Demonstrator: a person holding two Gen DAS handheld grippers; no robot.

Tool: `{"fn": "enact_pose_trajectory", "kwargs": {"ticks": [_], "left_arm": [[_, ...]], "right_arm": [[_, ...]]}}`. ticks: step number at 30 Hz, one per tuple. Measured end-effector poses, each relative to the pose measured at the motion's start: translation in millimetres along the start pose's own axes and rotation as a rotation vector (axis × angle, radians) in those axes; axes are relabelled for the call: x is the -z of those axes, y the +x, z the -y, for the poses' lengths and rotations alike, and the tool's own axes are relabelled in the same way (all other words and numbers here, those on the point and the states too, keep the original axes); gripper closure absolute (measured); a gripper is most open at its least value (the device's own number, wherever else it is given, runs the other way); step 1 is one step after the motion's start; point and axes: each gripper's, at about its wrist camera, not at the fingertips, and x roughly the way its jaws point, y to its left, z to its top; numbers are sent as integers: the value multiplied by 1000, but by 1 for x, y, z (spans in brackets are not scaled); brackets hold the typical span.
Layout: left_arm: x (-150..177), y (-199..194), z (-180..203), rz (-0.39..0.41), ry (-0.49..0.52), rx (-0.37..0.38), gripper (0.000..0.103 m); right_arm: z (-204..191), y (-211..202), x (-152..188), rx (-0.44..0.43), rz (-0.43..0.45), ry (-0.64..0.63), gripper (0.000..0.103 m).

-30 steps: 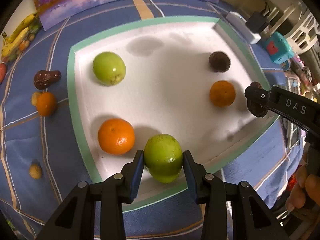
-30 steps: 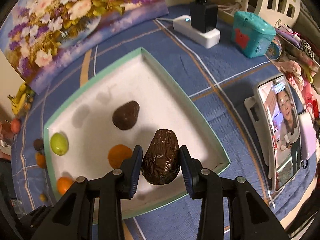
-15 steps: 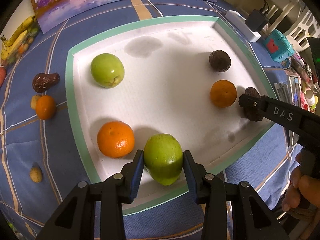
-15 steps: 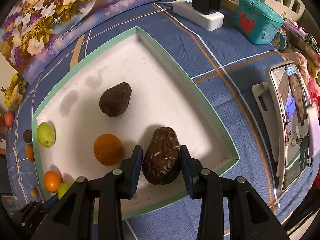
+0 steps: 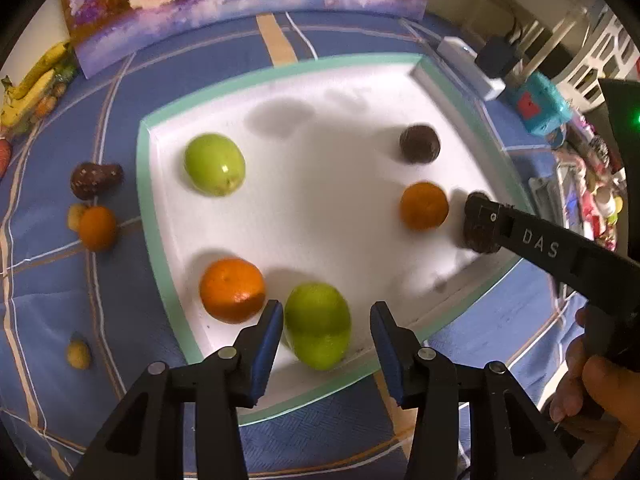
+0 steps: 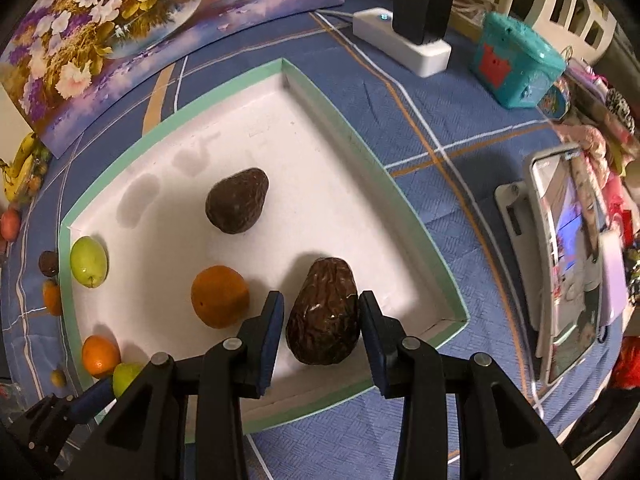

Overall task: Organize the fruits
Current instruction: 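Lower both fruits into the tray and open both tools, then withdraw both tools from the tray toward the loose fruit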

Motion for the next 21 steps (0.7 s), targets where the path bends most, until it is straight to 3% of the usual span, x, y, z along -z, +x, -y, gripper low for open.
{"fn": "enact_pose_trajectory", "kwargs": {"ticks": [13, 21], "left_arm": [[-8, -53, -40, 144, -112, 32, 54], [-1, -63, -99, 170, -259, -20, 54]], "right_arm": [[-15, -59, -3, -11, 163, -54, 63], [-35, -62, 3, -38, 166, -101, 63]]}}
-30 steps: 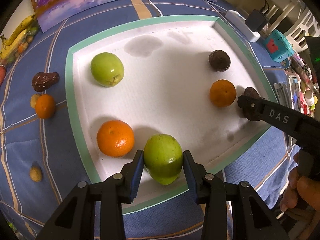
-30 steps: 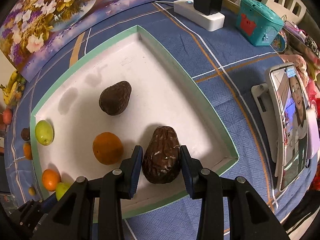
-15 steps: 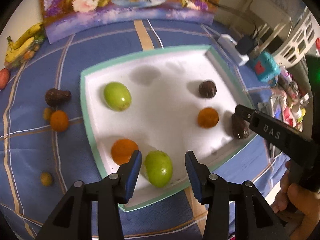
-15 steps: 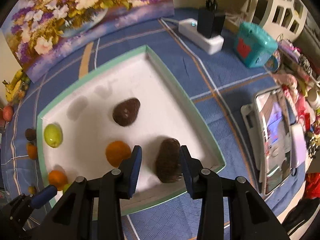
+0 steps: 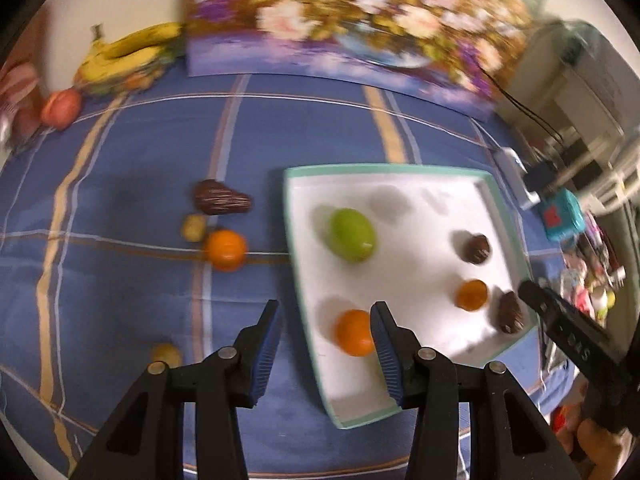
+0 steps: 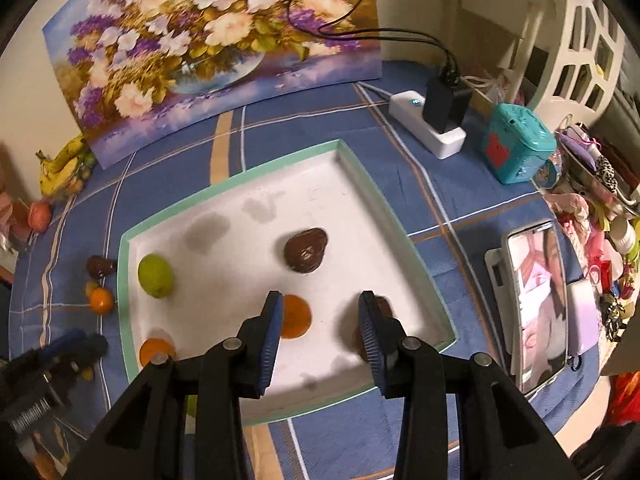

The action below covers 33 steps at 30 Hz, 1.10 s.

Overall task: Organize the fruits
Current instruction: 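Withdraw both tools from the tray toward the loose fruit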

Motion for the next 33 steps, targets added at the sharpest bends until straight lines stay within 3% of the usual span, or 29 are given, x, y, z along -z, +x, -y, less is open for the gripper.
{"fn": "enact_pose_trajectory", "kwargs": {"ticks": [6, 9, 16, 18, 20, 23, 24, 25, 33], "left_arm": [[-4, -8, -43, 19, -92, -42, 54], [-4, -12, -61, 30, -146, -62, 40], [2, -21, -87, 44, -208, -110, 31], [4, -23, -92, 48, -218, -132, 24], [7, -24, -97, 50, -234, -160, 10], [12, -25, -104, 55, -253, -187, 4], [13, -25, -107, 56, -262, -195, 2], [15, -25, -109, 57, -267, -205, 0], [26, -21, -113, 46, -258, -243, 0]], "right_arm": [[-19, 3, 4, -17, -9, -43, 63], [-33, 3, 6, -32, -8, -70, 63], [-68, 4, 19, -66, -17, -153, 63], [-78, 4, 23, -76, -16, -177, 63], [-86, 4, 27, -82, -18, -196, 63], [-96, 8, 34, -92, -29, -216, 63], [-98, 10, 36, -94, -33, -219, 61], [-101, 12, 39, -95, -37, -224, 53], [-110, 21, 50, -109, -71, -228, 45]]}}
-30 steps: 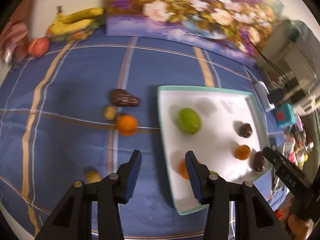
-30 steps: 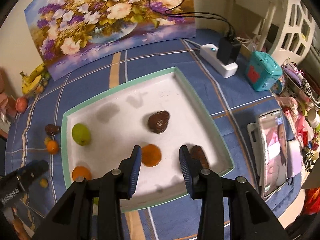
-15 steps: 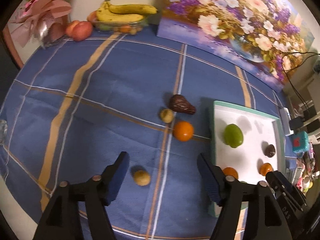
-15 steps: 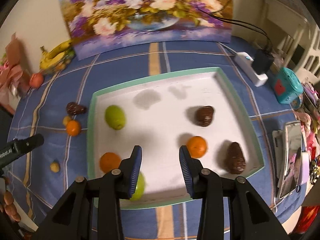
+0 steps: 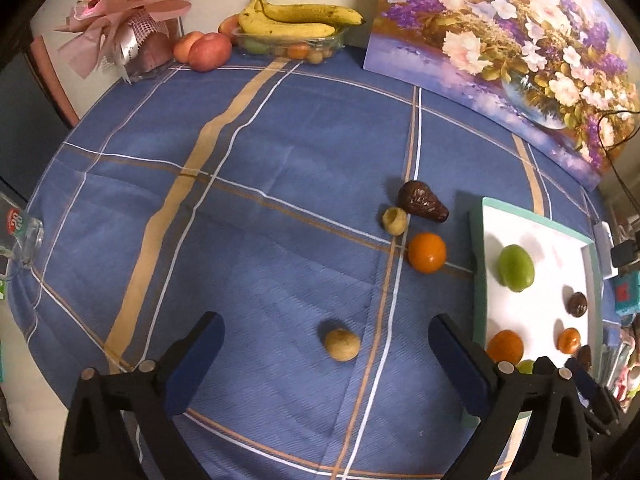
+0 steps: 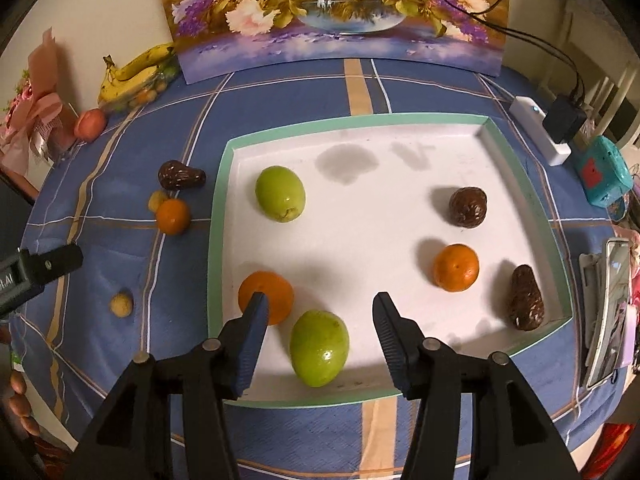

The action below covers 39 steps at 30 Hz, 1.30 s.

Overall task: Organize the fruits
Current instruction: 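Withdraw both tools from the tray toward the loose fruit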

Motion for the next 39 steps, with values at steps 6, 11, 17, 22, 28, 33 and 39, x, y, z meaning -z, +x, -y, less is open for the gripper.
{"fn": "enact_pose_trajectory", "kwargs": {"ticks": [6, 11, 17, 22, 28, 33, 39], "left_arm": [[3, 3, -4, -4, 7, 4, 0], [5, 15, -7, -32, 23, -6, 0], [7, 26, -11, -32, 19, -13, 0], [11, 41, -11, -95, 28, 23, 0], [19, 55, -4, -155, 58, 21, 17], [21, 60, -3, -185, 58, 51, 34], [22, 57, 4, -173, 79, 100, 75]], "right_arm": [[-5, 3, 5, -3, -2, -10, 24], [-7, 6, 9, 4, -3, 5, 12], [-12, 7, 11, -8, 16, 1, 12], [-13, 7, 11, 0, 19, -13, 12], [-14, 9, 11, 11, 6, -28, 12], [-15, 10, 12, 15, 5, -27, 12], [-14, 9, 11, 17, 3, -26, 12]]}}
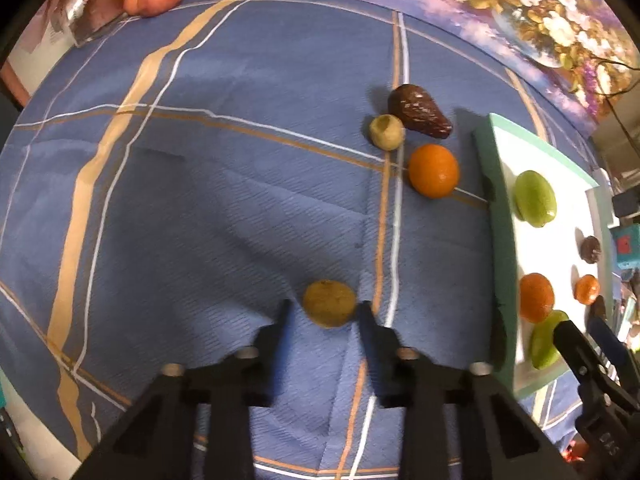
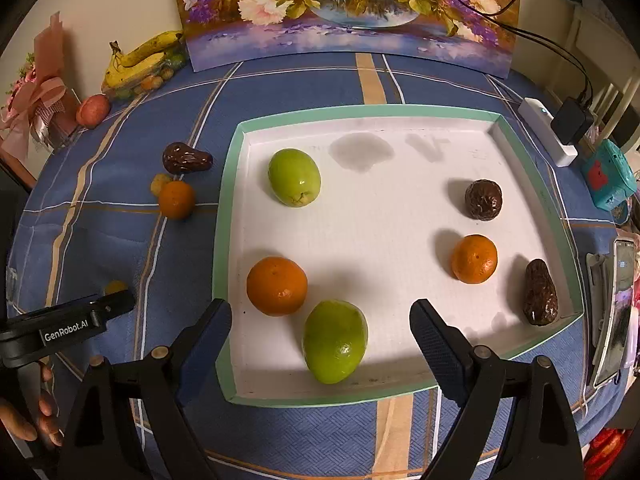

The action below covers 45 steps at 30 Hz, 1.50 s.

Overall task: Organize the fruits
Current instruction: 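Withdraw both tools from the tray toward the loose fruit, then grasp a small kiwi with the left tool while the right tool grasps an orange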

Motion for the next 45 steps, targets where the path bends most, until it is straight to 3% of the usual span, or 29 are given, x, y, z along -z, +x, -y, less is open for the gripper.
{"fn": "enact_pose_trajectory", "kwargs": {"ticks": [11, 20, 26, 31, 34, 37, 45], "left_arm": [[-1, -17, 4, 65, -2, 20, 75], [-21, -41, -10, 139, -55, 62, 75], [-42, -35, -20, 163, -104, 69, 75], [-56, -38, -31, 192, -136, 62, 75], [-65, -34, -37, 193, -157, 68, 75], [-72, -30, -43, 187, -169, 65, 75], [-88, -14, -49, 162, -187, 63, 75]], "right_arm": [[1, 0, 0, -9, 6, 2, 12], [-19, -15, -14, -92, 136, -40, 12], [-38, -6, -29, -147, 183, -103, 12], [-56, 1, -45, -200, 192, -147, 29], [-68, 7, -52, -232, 181, -169, 31], [-79, 14, -58, -248, 161, -184, 49], [-103, 45, -69, -242, 91, -230, 52]]}}
